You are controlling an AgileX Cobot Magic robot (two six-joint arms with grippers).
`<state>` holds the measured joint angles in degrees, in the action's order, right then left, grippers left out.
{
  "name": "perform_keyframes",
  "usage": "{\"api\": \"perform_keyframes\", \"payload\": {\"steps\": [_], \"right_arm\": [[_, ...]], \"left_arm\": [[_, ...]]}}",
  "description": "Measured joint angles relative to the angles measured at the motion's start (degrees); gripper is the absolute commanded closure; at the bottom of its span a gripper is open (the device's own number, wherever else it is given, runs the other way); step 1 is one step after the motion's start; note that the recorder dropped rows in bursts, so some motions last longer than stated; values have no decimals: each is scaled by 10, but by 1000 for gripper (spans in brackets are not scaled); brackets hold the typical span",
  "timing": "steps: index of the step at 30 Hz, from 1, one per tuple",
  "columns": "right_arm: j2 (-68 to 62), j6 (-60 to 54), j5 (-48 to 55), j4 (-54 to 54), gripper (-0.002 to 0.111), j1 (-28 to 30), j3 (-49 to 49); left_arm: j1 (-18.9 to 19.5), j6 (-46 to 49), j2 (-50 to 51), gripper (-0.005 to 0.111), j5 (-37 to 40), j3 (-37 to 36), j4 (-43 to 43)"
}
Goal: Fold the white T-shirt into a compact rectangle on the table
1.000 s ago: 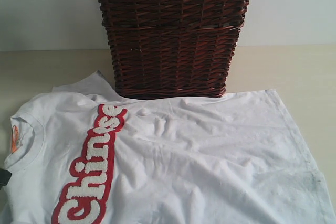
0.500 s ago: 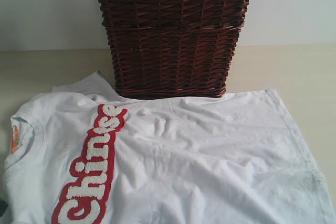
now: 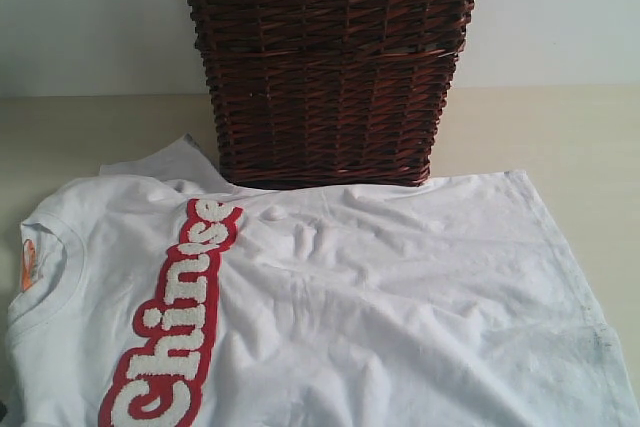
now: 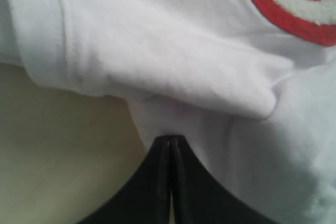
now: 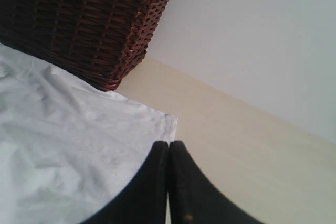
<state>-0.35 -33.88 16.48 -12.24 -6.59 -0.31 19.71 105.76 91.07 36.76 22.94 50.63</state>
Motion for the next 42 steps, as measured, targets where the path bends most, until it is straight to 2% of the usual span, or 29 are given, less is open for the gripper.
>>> {"api": "perform_keyframes", "payload": {"steps": [4,10,18,21,27,32,36,38,40,41,42], "right_arm": [[0,0,0,0,108,0,0],[0,0,0,0,108,0,0],[0,0,0,0,108,0,0],[0,0,0,0,108,0,0],[0,0,0,0,108,0,0],[0,0,0,0,108,0,0],[0,0,0,0,108,0,0],[0,0,0,0,108,0,0],[0,0,0,0,108,0,0],[0,0,0,0,108,0,0],[0,0,0,0,108,0,0]], "left_arm": [[0,0,6,107,-7,0,2],[0,-82,0,107,-78,-4,-2],[0,-100,-59,107,-144,-80,-23],[0,-134,-78,107,-174,-97,-26],[-1,-174,-116,107,-283,-130,-93],[-1,-175,-138,107,-331,-159,-127],[0,-175,-146,107,-328,-159,-105],[2,-174,-160,107,-286,-145,-69],[2,-163,-198,107,-185,-110,-24],[2,-150,-206,107,-165,-100,-11],[2,-107,-223,107,-121,-83,34]]}}
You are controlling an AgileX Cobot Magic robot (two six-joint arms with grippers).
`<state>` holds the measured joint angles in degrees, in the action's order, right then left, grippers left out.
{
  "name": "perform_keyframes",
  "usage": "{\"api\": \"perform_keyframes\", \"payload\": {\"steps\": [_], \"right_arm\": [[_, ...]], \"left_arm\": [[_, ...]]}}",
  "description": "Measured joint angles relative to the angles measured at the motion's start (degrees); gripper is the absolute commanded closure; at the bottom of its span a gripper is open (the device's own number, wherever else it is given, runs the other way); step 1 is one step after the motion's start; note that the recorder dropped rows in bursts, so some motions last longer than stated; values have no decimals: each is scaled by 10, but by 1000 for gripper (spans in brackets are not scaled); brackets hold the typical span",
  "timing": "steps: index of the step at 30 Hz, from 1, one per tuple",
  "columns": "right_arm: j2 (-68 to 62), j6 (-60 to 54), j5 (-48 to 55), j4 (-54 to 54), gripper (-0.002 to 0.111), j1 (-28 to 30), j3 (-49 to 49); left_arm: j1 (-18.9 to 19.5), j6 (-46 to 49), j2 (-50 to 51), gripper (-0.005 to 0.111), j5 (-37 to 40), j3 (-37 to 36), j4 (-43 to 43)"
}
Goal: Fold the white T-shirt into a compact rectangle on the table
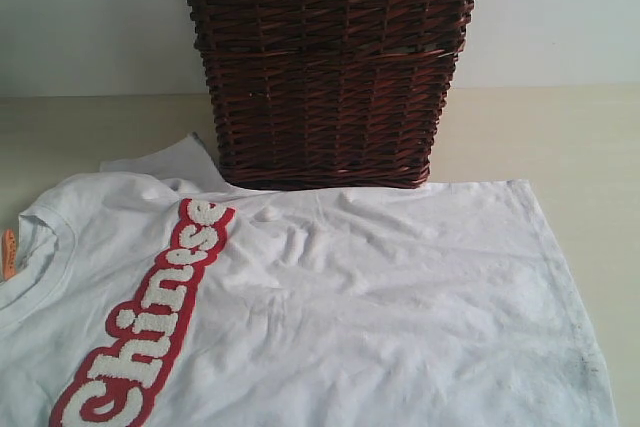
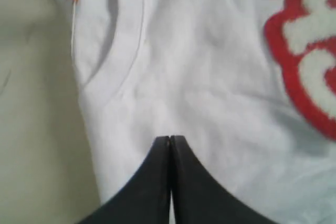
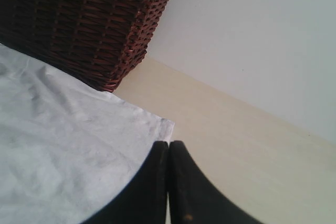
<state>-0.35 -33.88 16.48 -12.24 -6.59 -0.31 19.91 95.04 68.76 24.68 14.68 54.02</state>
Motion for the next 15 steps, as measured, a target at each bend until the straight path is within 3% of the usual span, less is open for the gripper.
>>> {"api": "perform_keyframes", "payload": {"steps": [4,6,7,10,13,15], "right_arm": [[0,0,0,0,108,0,0],[0,0,0,0,108,0,0],[0,0,0,0,108,0,0],[0,0,0,0,108,0,0],[0,0,0,0,108,0,0],[0,0,0,0,108,0,0]], "left_arm": [[0,170,16,107,90,28,165],[0,229,59,107,160,43,196],[0,240,90,107,200,58,208],[0,247,158,107,219,108,288],[-5,234,244,107,225,227,413],[-19,232,278,107,221,281,427]]}}
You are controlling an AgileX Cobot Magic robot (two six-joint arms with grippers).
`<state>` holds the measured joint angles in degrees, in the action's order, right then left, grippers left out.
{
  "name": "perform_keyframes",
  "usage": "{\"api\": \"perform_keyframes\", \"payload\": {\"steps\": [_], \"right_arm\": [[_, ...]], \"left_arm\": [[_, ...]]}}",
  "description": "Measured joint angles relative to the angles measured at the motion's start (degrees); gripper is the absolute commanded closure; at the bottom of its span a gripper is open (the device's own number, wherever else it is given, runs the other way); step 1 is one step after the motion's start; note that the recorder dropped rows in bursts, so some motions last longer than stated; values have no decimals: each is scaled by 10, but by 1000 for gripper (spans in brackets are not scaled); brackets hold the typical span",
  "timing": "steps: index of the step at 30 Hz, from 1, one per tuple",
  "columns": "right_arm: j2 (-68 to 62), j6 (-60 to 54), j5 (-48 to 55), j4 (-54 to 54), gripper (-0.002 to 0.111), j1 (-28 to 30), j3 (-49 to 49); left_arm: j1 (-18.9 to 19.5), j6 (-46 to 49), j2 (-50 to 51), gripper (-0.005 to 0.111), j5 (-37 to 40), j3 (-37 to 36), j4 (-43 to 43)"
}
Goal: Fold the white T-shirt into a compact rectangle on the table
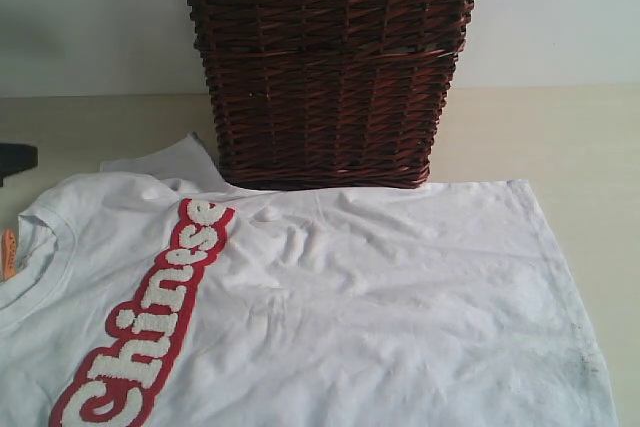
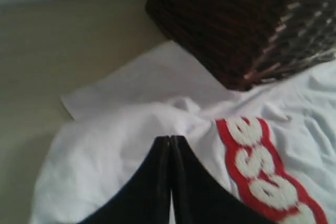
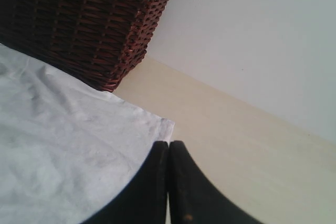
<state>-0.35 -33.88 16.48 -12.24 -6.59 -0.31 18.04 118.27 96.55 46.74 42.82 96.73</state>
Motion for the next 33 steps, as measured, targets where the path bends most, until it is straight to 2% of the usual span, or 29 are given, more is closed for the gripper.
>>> {"api": "perform_keyframes", "payload": {"steps": [1,5,8,11,16,20,26,33], "right_arm": [[0,0,0,0,108,0,0],[0,0,0,0,108,0,0],[0,0,0,0,108,0,0],[0,0,0,0,108,0,0],[0,0,0,0,108,0,0],[0,0,0,0,108,0,0],[0,0,0,0,108,0,0],[0,0,0,0,108,0,0]], "left_arm": [[-11,-3,19,107,-4,30,0],[-105,-77,132,107,-32,179,-81],[-144,-121,179,107,-31,235,-109],[-166,-145,216,107,-28,275,-136],[-173,-172,258,107,-32,296,-173],[-173,-175,282,107,-74,296,-186],[-173,-153,297,107,-151,306,-174],[-180,-149,333,107,-169,334,-164]]}}
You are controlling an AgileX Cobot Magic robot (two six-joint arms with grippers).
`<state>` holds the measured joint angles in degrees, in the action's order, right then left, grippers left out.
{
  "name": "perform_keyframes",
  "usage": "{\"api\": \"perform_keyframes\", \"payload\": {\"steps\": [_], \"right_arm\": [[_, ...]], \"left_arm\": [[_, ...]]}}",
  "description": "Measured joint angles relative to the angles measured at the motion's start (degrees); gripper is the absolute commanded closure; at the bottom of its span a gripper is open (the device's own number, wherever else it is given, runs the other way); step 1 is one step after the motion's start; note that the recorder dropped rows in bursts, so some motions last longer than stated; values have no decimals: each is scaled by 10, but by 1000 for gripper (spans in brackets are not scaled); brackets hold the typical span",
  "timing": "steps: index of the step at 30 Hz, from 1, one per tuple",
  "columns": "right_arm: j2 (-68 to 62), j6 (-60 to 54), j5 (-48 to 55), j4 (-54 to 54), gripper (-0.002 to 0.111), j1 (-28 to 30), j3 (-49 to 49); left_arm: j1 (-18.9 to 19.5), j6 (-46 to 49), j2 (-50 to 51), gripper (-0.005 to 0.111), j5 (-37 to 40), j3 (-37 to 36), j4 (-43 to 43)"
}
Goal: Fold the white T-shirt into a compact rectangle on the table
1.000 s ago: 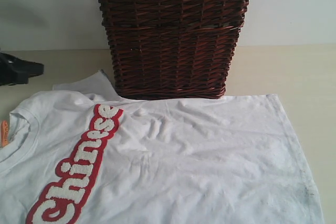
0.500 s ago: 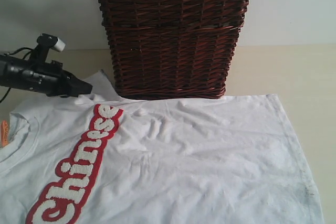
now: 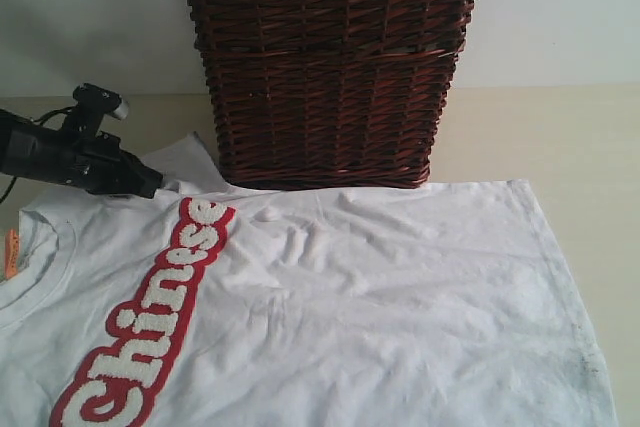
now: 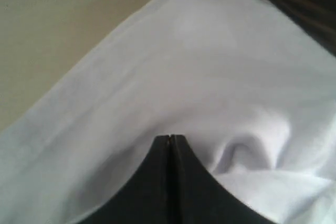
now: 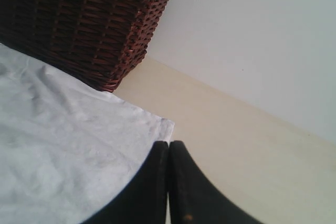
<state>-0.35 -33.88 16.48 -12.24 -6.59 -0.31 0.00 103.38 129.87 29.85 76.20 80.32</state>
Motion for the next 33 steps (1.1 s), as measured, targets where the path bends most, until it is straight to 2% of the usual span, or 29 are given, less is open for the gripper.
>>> {"api": "perform_keyframes", "payload": {"steps": [14,16,20,23,28,33], "right_arm": [[0,0,0,0,108,0,0],[0,0,0,0,108,0,0],[0,0,0,0,108,0,0],[0,0,0,0,108,0,0],[0,0,0,0,108,0,0],[0,0,0,0,108,0,0]], "left_arm": [[-7,-28,34,107,-65,113,16],[-5,-75,27,107,-56,113,16],[22,-176,-19,107,27,112,-7],[45,-207,-46,107,53,84,-68],[92,-238,-57,107,115,-19,-156],[163,-133,-98,107,241,-103,-143]]}}
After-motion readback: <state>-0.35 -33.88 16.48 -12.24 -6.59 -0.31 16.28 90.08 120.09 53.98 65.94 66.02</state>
